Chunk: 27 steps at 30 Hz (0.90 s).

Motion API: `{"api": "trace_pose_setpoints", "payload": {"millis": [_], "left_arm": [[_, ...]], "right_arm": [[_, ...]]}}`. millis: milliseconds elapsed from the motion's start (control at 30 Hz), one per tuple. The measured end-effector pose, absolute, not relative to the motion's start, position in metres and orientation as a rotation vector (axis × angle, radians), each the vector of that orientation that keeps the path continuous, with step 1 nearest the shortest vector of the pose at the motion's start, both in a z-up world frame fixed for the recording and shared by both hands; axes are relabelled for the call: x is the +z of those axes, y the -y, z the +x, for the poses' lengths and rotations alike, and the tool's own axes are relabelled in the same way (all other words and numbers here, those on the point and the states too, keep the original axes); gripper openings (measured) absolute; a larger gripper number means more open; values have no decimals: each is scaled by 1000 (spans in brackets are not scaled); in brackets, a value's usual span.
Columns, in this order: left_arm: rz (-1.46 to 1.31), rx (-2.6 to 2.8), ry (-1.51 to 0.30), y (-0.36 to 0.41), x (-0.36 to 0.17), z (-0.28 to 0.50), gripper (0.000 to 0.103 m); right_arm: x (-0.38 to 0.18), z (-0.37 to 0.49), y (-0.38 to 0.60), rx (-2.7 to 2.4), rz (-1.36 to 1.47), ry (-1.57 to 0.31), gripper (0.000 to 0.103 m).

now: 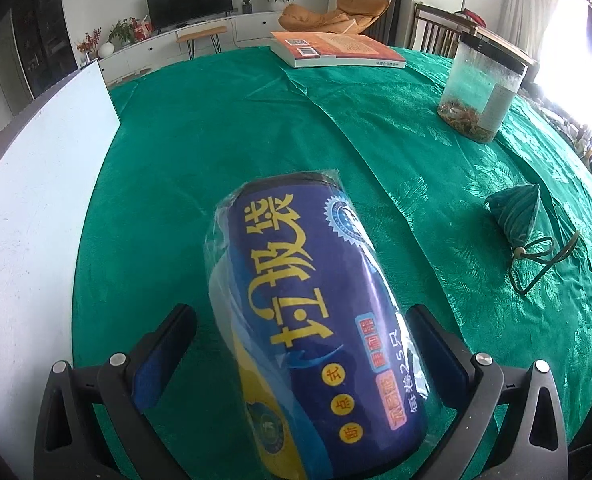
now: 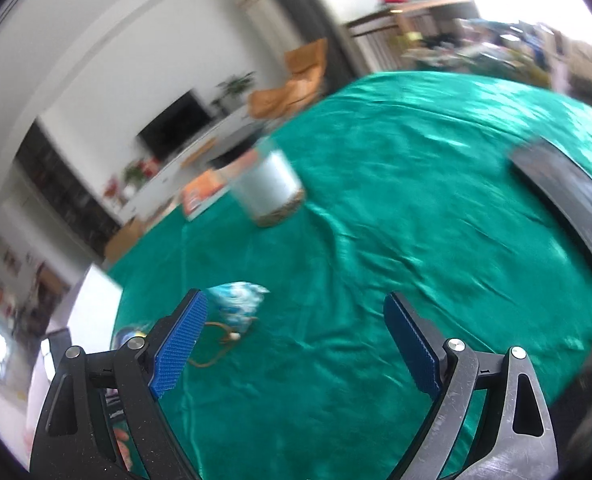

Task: Organize soft objects
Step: 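Hold the blue roll with the left gripper while the right moves toward the teal pouch, then grasp the teal drawstring pouch with the right gripper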

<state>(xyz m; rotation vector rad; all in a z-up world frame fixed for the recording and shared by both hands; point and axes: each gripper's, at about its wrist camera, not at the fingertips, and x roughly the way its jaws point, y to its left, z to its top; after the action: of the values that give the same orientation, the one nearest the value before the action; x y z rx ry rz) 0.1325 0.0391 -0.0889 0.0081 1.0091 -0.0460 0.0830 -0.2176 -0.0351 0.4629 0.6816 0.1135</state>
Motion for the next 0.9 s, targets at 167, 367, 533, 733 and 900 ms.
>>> {"api": "trace_pose_setpoints", "payload": {"millis": [167,367,533,733,900], "left_arm": [[3,-33,-1036,-38,-94,139,103],[15,-32,-1008,-35,-97,138,103],[12,-29,-999,-35,-97,136,103],[11,-27,-999,-34,-97,137,103],[12,-30,-997,-35,-98,135,103]], "right_arm": [[-51,149,130,275,192,-858,91],[-88,172,69,191,-84,-905,91],[-84,176,50,198,-95,-932,92],[-73,177,44,175,-80,-953,92],[-69,184,53,168,-43,-985,89]]}}
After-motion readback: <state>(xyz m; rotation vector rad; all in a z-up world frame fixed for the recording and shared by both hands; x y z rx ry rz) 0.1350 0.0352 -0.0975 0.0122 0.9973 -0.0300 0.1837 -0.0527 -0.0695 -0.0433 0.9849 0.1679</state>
